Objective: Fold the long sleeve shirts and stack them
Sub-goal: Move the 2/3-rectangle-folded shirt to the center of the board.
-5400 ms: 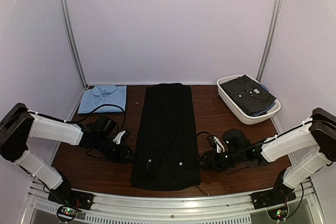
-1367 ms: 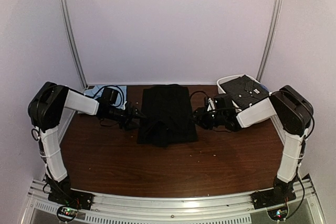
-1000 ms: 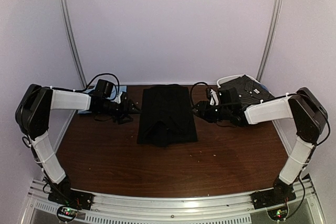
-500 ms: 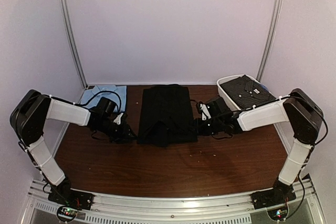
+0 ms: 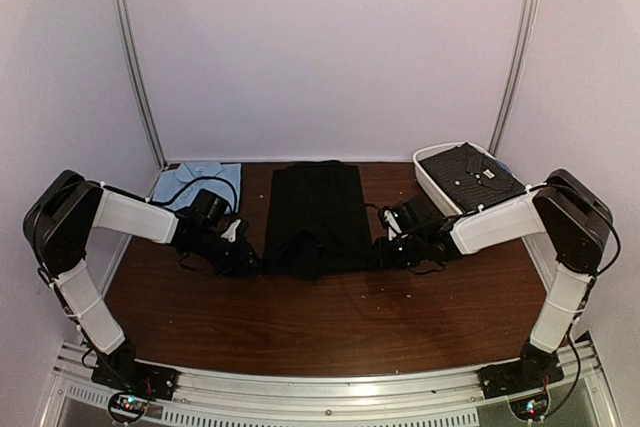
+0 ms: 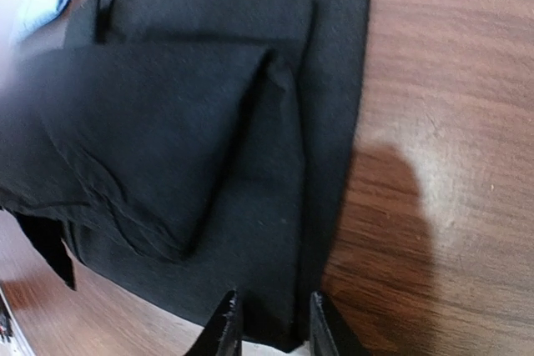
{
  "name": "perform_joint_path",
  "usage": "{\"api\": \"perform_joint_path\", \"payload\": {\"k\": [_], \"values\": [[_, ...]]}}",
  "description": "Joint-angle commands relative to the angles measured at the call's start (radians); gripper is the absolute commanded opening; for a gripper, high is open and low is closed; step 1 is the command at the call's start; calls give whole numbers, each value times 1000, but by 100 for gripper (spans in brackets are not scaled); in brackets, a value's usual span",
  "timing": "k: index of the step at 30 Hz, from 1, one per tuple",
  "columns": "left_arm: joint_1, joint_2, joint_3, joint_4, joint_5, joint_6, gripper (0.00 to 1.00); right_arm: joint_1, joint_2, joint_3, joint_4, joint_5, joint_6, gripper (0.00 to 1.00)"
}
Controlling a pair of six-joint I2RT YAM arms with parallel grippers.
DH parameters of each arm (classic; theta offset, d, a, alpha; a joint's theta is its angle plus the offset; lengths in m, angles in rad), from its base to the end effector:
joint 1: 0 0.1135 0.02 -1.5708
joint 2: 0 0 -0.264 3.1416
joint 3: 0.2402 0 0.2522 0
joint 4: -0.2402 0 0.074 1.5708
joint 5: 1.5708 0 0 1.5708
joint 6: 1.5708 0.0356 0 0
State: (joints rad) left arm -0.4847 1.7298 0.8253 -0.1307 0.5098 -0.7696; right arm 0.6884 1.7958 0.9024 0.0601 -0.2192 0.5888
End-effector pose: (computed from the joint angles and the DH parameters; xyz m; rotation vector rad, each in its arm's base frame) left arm 0.2697 -0.1617 0.1283 -0.2005 2.8170 -1.0479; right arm 0.2672 0.2298 0.1371 -0.2357 2.5465 0.8143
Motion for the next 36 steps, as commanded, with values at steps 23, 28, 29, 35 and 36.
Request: {"api": "perform_joint_path", "payload": {"k": [23,28,29,35,36], "values": [[-44,97,27,26,-48,-1,0,48,37,-1,-53,29,-3,12],[-67,51,-9,-17,-54,7,0,59,-10,-42,-63,7,-3,0],[-76,37,-24,-26,-56,3,0,64,-24,-56,-75,4,-2,0],[-148,-90,-163,-44,-68,-67,0,104,-147,-177,-94,0,30,0],[-163,-113,-186,-43,-72,-84,0,113,-168,-200,-96,-1,40,0]]}}
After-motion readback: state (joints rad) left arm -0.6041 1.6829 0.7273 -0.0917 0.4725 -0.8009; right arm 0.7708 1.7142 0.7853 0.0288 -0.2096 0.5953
